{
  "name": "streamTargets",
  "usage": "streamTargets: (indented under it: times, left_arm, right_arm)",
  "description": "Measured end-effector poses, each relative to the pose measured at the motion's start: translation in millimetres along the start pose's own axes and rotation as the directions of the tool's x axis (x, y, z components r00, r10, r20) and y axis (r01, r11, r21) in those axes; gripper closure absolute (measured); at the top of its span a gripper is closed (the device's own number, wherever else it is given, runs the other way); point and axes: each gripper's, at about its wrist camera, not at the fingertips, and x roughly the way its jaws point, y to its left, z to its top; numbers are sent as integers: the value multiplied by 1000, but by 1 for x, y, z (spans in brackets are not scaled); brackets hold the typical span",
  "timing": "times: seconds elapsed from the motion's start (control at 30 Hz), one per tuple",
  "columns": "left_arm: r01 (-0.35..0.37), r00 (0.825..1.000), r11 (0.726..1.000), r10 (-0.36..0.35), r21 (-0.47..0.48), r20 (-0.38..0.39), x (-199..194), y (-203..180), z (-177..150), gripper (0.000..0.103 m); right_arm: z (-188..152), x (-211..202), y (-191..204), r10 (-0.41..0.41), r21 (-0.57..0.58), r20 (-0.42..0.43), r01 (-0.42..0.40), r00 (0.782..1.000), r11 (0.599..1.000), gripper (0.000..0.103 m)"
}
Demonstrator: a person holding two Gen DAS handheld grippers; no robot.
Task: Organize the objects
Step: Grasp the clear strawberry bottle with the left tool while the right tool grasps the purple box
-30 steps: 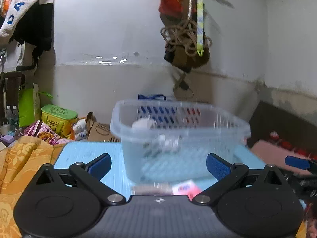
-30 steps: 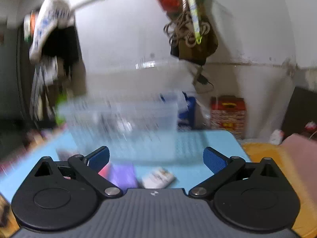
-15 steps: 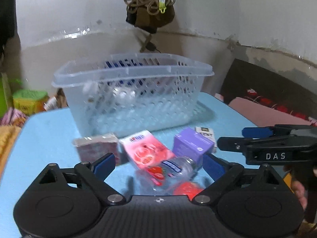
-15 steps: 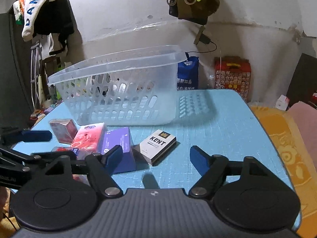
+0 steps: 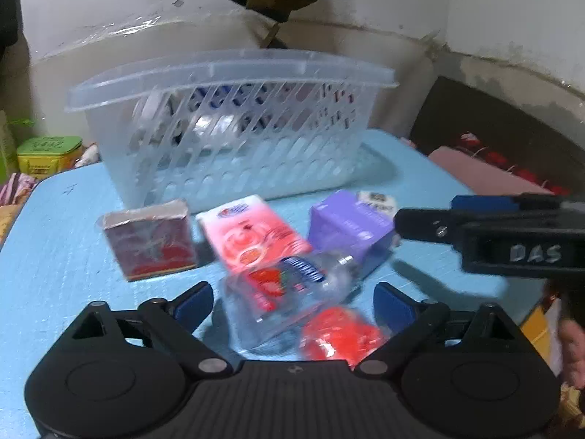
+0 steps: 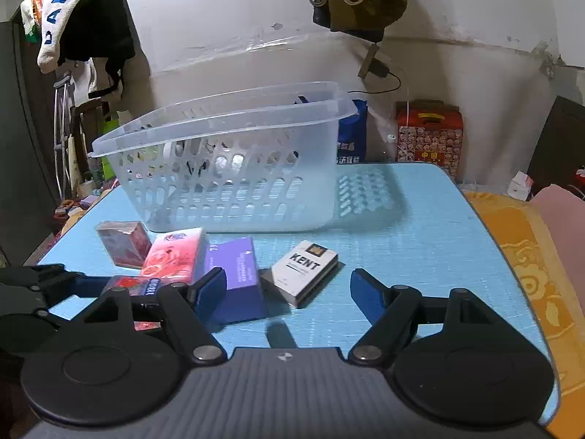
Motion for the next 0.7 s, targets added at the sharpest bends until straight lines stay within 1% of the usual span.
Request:
streamTargets:
  times: [0.03,0.07,0.13,0.17,0.33,0.43,0.53,0.6,0.67,0.7]
  left_arm:
    - [12,1000,1000,-12,-4,1,0,3,-1,17]
    - [29,1000,1000,-29,-9,3,1,5,-2,21]
    - [37,999,999,-37,-1,16,-2,9,-3,36]
    - [34,999,999,-34,7,30,-5,9,-3,38]
    - [24,999,999,-26,36,46,-12,15,-6,38]
    - [29,998,999,-30,36,51,-15,21,-7,38]
    - [25,998,999,-27,36,59,-18,25,-8,38]
    - [26,998,999,-28,33,56,-19,28,-8,37]
    - [32,998,999,-33,30,57,-19,31,-8,33]
    - [28,998,999,-30,26,58,-18,31,-7,27]
  right_arm:
    - [0,0,1,6,5,1,-6,1000,1000,25]
    - [0,1,3,17,14,-2,-17,1000,1000,26]
    - [0,3,5,30,26,-9,-30,1000,999,28]
    - [1,5,7,31,23,-12,-31,999,999,29]
    - [1,12,21,30,1,-29,-30,999,1000,38]
    - [1,20,28,27,-9,-45,-27,999,1000,44]
    - [2,29,33,26,-18,-66,-27,998,999,57]
    - [0,32,37,13,-39,-71,-16,997,999,58]
    - [-2,32,41,3,-65,-69,-7,998,998,58]
    - [-1,30,42,7,-71,-68,-12,998,997,58]
